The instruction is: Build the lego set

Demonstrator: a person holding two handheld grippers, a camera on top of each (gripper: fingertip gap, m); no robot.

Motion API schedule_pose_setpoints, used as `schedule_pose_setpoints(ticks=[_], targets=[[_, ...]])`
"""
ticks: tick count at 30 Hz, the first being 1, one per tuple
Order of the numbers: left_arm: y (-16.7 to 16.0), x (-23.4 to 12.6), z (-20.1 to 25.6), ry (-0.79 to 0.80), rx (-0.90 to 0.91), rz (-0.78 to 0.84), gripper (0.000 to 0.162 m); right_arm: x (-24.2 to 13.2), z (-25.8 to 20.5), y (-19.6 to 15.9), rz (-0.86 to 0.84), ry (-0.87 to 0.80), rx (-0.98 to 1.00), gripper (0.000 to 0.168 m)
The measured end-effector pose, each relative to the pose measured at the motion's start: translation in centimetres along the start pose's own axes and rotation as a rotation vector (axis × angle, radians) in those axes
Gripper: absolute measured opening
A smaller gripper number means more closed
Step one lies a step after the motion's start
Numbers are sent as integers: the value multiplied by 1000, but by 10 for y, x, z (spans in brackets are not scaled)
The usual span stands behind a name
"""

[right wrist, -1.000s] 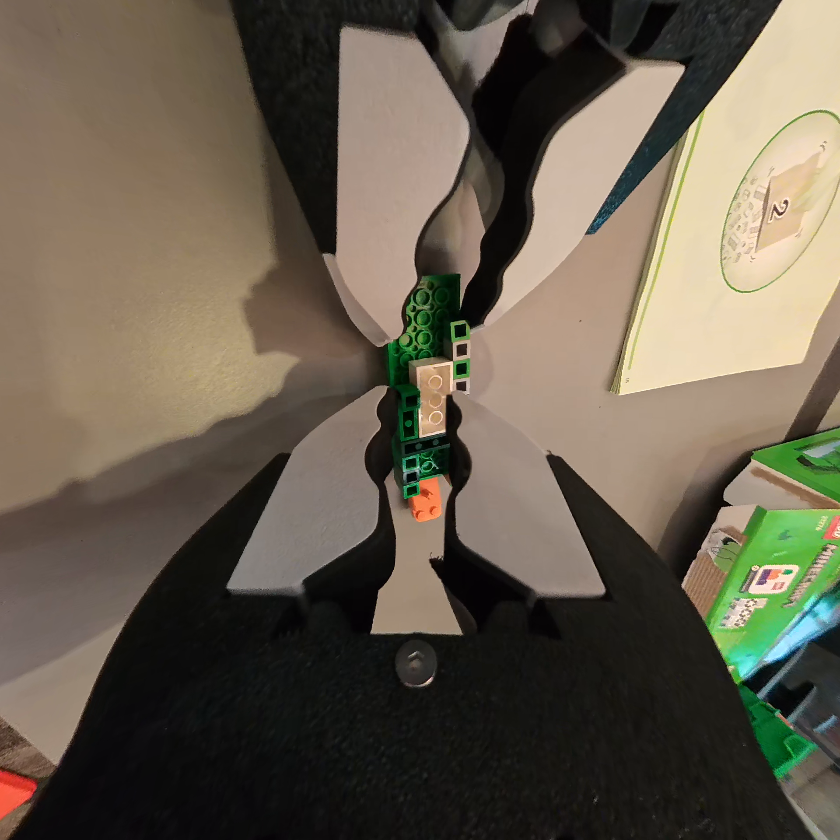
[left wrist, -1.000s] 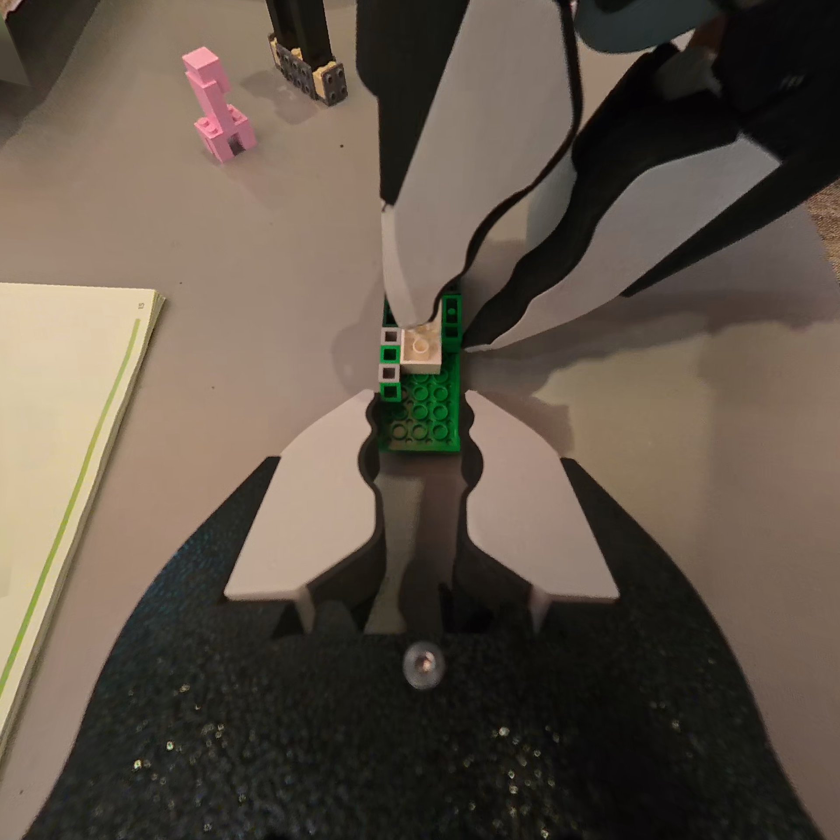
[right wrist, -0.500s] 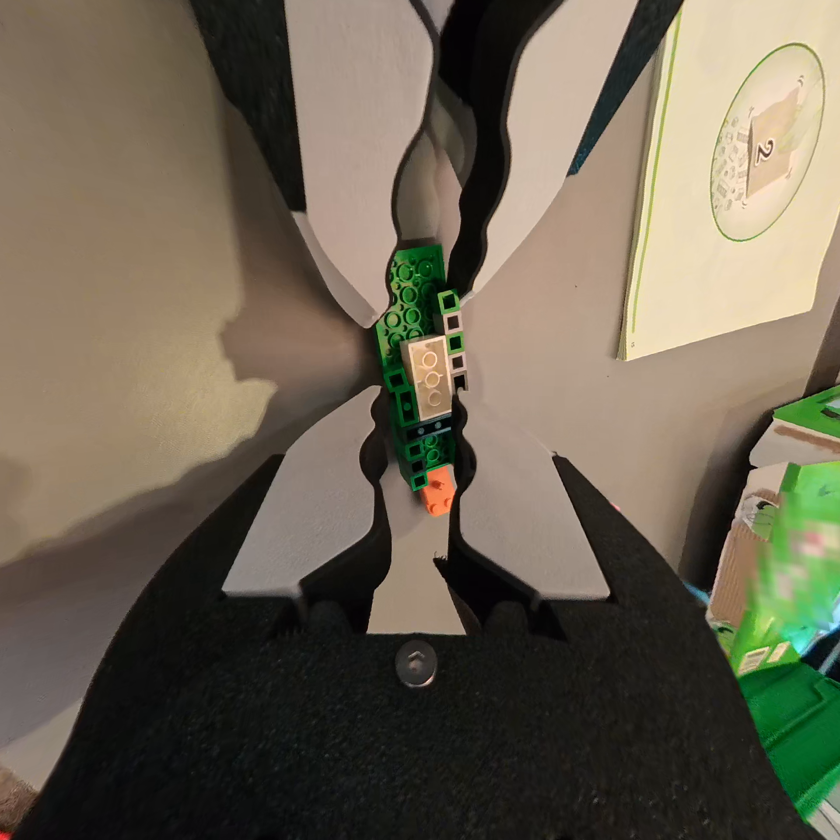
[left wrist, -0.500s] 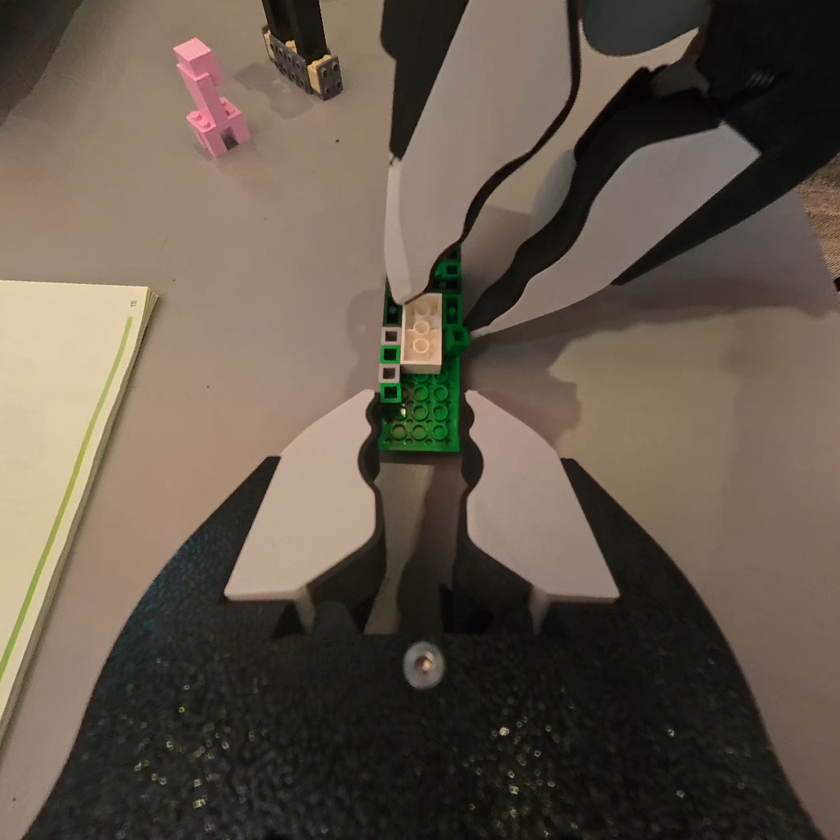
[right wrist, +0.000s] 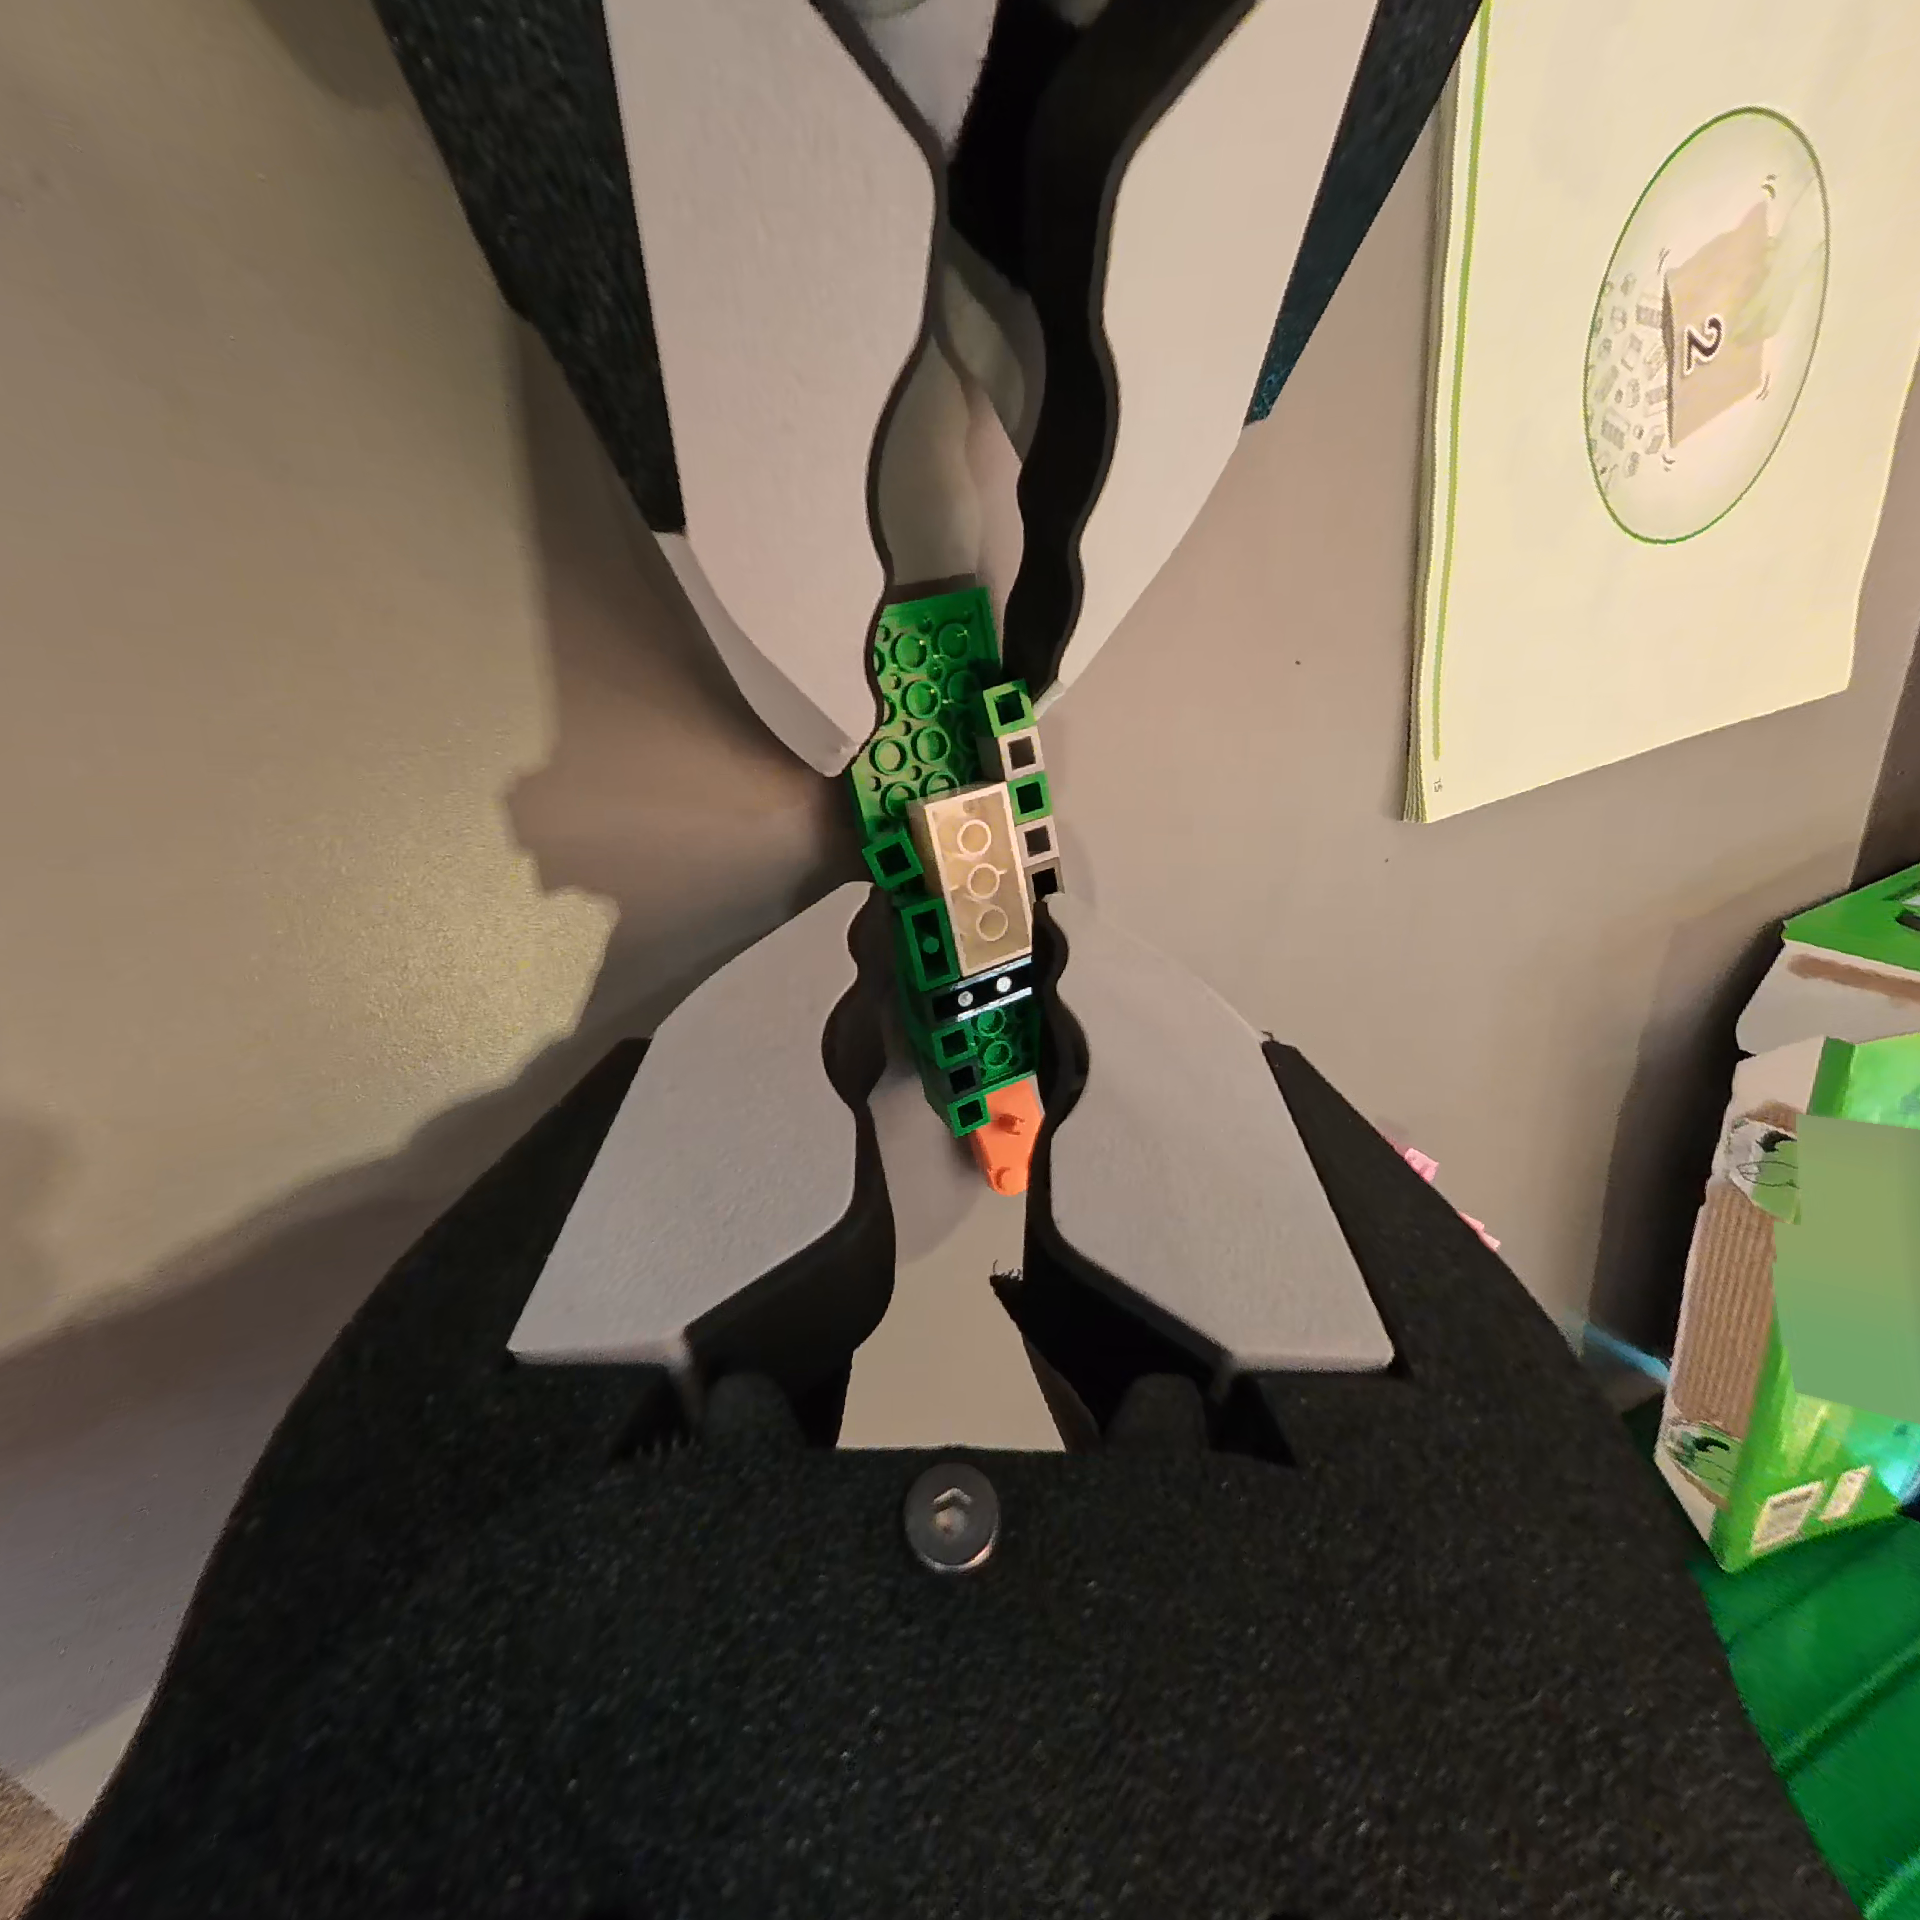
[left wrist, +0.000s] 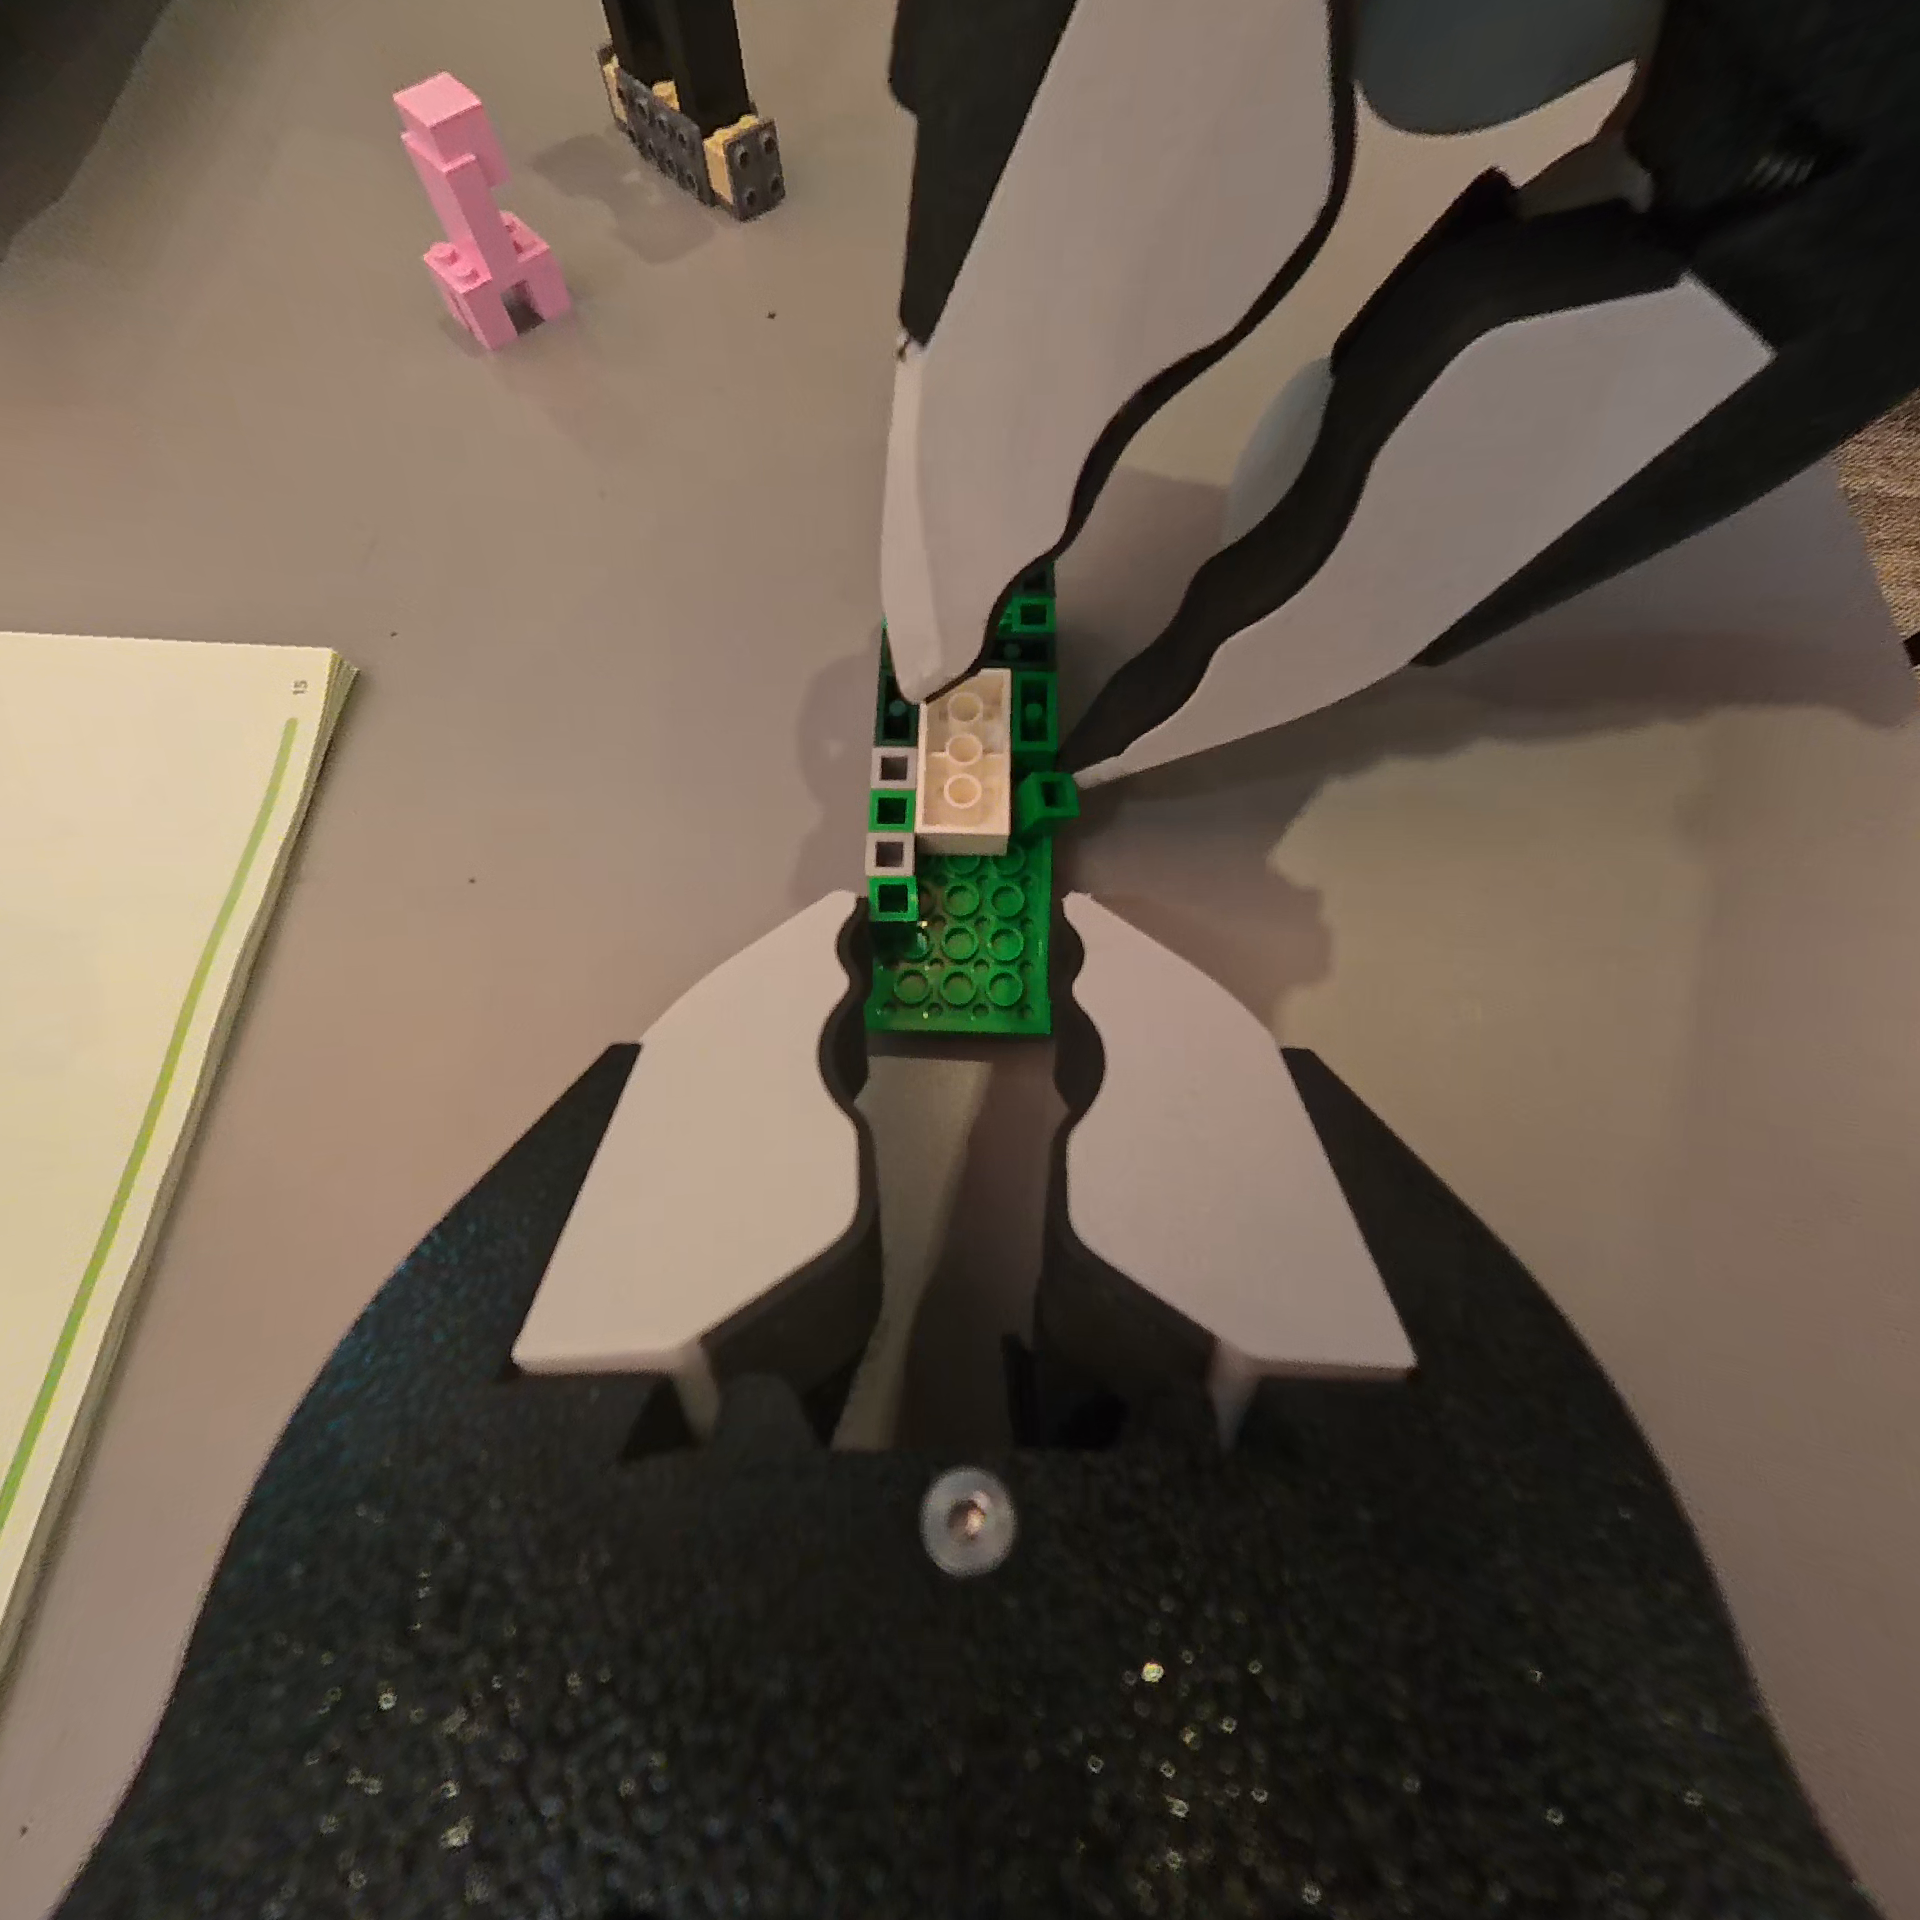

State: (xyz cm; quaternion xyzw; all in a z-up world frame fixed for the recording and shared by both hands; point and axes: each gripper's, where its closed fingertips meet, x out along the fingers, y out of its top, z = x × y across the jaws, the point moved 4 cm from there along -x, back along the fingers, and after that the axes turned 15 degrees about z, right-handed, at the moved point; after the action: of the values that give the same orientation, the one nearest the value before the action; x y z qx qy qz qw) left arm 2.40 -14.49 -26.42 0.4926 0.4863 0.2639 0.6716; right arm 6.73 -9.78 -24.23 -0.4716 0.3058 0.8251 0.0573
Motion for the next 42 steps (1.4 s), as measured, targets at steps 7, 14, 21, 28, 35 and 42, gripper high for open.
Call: schedule_pose_setpoints(ticks=[7,14,21,28,35,42], targets=[[0,0,0,3,-7,0,32,0,0,0,7,-28,16,24],[0,0,-1,5,-13,0,32,-1,0,0,23,-54,39,24],[0,0,-1,9,-14,-4,32,-2,1,2,51,-77,36,21],[-1,0,-1,7,-19,-6,32,-3,-5,6,109,-72,26,23],[-1,1,-1,7,-16,-7,32,5,-6,9,119,-140,53,23],[-1,1,-1,6,-16,-8,32,5,-7,4,97,-158,54,23]])
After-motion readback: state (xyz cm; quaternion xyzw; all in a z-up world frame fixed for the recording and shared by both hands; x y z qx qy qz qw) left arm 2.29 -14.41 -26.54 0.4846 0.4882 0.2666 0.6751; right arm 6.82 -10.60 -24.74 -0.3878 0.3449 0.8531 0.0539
